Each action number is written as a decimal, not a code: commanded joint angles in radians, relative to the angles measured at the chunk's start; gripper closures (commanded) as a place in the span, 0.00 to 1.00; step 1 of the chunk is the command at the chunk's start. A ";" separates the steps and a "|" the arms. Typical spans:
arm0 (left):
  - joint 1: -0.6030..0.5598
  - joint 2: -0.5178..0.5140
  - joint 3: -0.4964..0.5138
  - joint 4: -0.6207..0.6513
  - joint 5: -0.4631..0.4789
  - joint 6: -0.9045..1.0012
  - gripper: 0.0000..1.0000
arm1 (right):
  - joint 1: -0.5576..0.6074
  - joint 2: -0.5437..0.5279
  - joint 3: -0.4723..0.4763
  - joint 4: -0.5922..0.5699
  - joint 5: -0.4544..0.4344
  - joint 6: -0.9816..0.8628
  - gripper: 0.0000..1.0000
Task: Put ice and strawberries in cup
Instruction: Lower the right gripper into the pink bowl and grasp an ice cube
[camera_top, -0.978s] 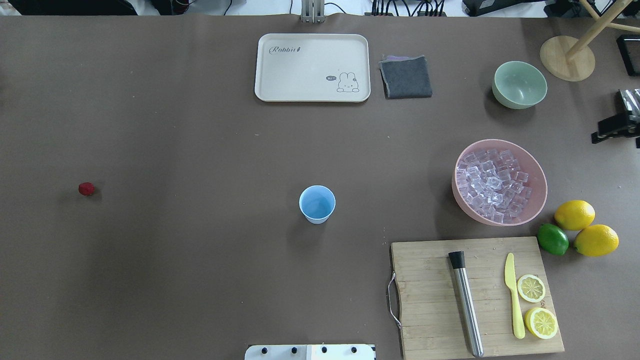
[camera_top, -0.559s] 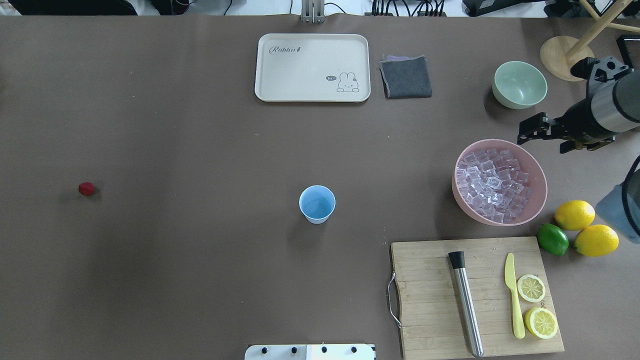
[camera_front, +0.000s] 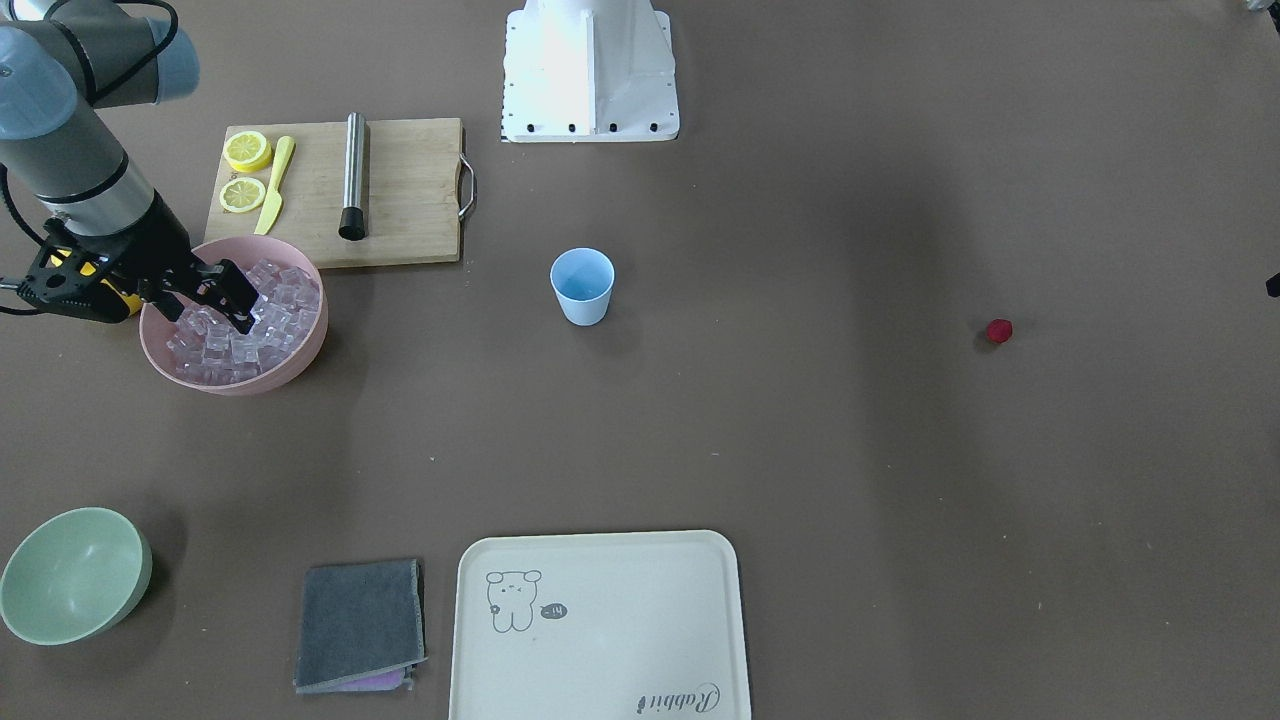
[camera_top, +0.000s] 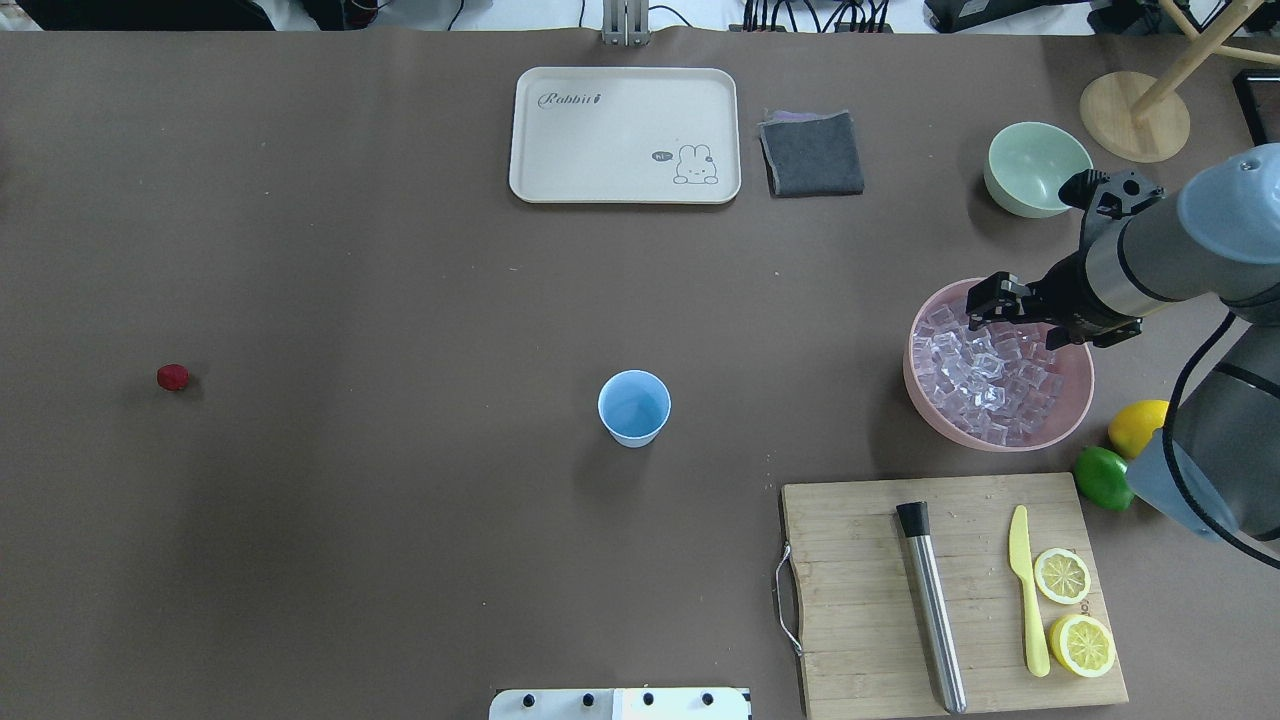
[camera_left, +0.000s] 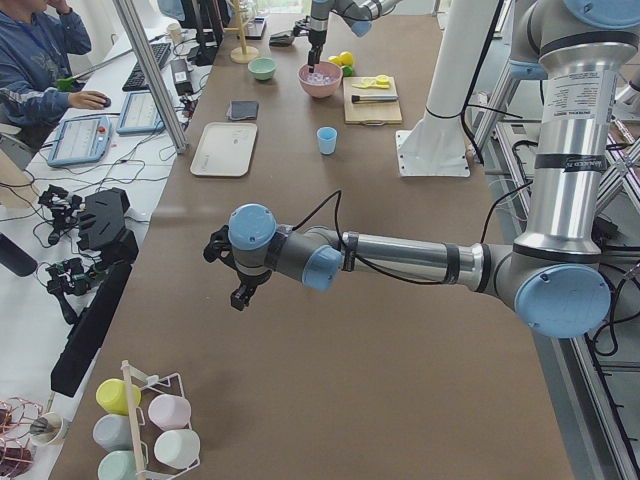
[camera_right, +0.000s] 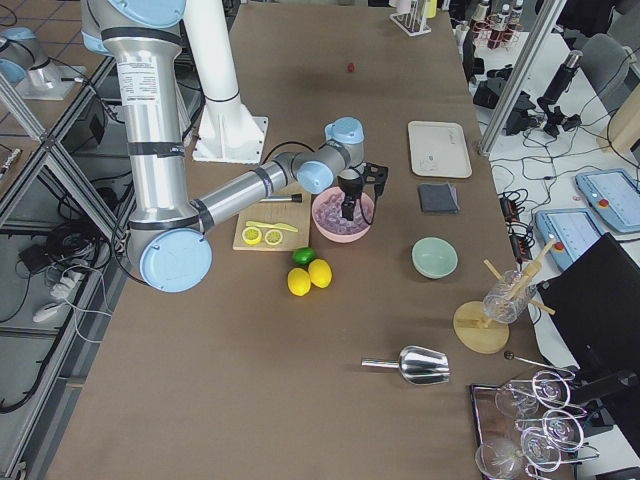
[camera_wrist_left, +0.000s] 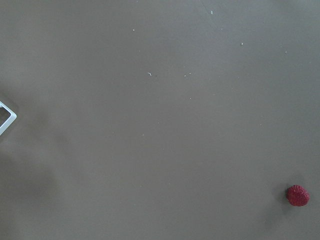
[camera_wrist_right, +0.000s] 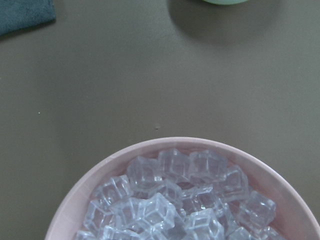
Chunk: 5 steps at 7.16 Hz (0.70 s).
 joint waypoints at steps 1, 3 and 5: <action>0.000 0.001 -0.001 0.000 0.000 0.000 0.02 | -0.038 -0.001 0.001 0.002 -0.028 0.015 0.24; 0.000 -0.001 -0.001 0.000 0.000 0.000 0.02 | -0.053 -0.004 0.001 0.002 -0.028 0.014 0.36; 0.000 -0.001 -0.003 0.000 0.000 0.000 0.02 | -0.067 -0.008 0.002 0.002 -0.033 0.014 0.45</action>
